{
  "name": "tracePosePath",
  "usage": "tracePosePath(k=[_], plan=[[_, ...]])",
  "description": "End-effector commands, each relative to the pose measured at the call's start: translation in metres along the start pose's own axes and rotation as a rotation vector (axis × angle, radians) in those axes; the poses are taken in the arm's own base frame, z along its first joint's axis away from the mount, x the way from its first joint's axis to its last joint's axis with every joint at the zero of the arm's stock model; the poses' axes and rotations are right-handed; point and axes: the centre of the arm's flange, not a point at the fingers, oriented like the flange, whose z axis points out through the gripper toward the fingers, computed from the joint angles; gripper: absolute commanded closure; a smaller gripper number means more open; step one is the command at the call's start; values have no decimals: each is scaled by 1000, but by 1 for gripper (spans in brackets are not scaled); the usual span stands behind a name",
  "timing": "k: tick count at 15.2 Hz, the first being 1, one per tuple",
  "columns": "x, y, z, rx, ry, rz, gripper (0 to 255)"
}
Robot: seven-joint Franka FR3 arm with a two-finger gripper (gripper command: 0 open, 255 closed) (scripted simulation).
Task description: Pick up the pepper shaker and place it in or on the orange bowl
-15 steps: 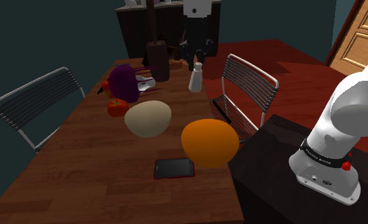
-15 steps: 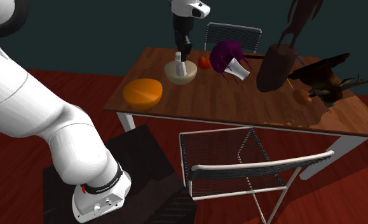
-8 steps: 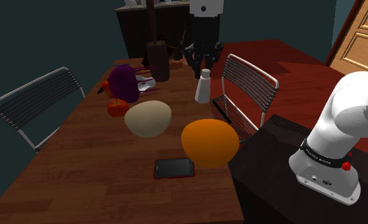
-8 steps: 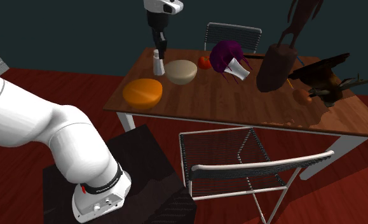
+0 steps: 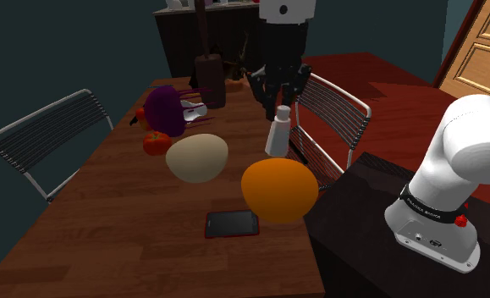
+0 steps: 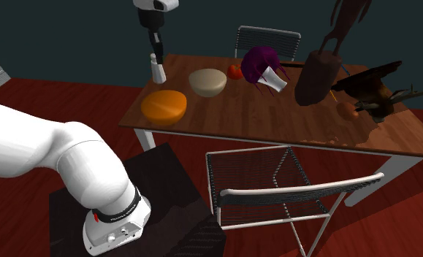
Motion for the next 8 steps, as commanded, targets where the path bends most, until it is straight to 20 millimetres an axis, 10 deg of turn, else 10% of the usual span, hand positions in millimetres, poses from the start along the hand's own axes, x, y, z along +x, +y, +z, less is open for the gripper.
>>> tracePosePath(k=[1, 8], plan=[[-6, 0, 9, 0, 0, 1, 255], [-5, 2, 45, 0, 0, 1, 255]])
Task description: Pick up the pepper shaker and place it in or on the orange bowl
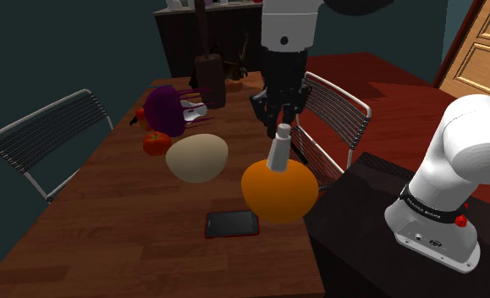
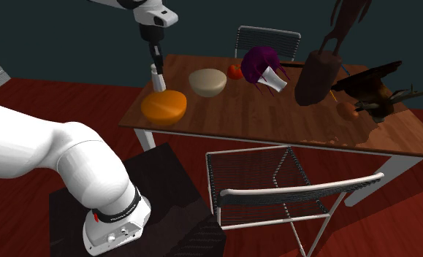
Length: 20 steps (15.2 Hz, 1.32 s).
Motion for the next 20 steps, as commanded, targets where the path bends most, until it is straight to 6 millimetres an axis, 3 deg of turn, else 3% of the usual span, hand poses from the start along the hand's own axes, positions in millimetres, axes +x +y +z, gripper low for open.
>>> tracePosePath(k=[1, 11, 19, 20], plan=[[1, 1, 11, 0, 1, 0, 255], [3, 5, 67, 0, 1, 0, 255], [3, 5, 67, 0, 1, 0, 255], [3, 5, 67, 0, 1, 0, 0]])
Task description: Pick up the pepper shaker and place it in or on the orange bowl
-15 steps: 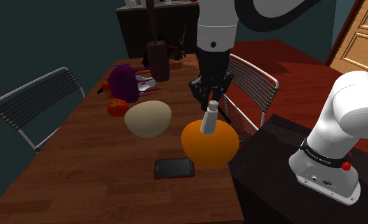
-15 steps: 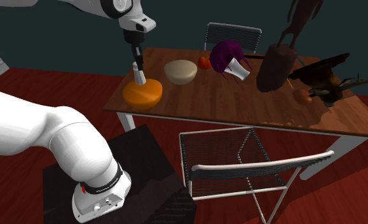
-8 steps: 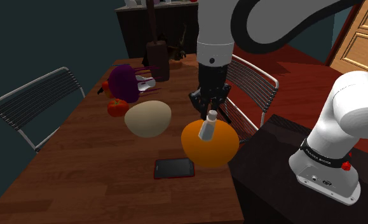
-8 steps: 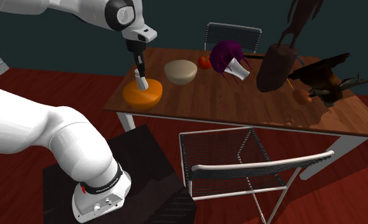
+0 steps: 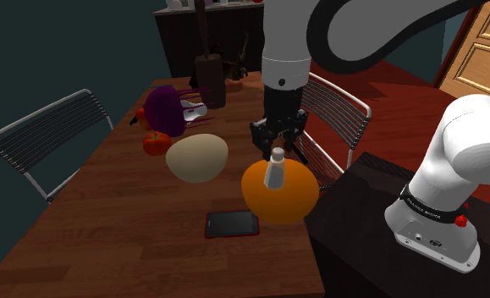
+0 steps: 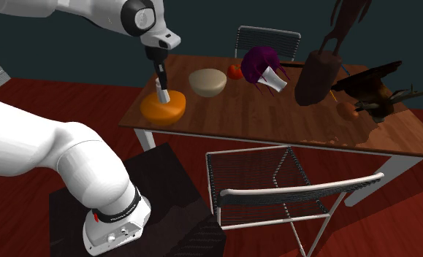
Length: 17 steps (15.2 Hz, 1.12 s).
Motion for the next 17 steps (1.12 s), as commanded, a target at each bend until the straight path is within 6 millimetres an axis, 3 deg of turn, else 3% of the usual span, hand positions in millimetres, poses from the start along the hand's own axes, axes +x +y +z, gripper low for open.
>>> tracePosePath(k=[1, 5, 9, 17], plan=[[0, 0, 1, -3, -3, 0, 0], [0, 1, 2, -3, -3, 0, 0], [0, 1, -48, -3, -3, 0, 0], [0, 1, -48, -3, -3, 0, 0]])
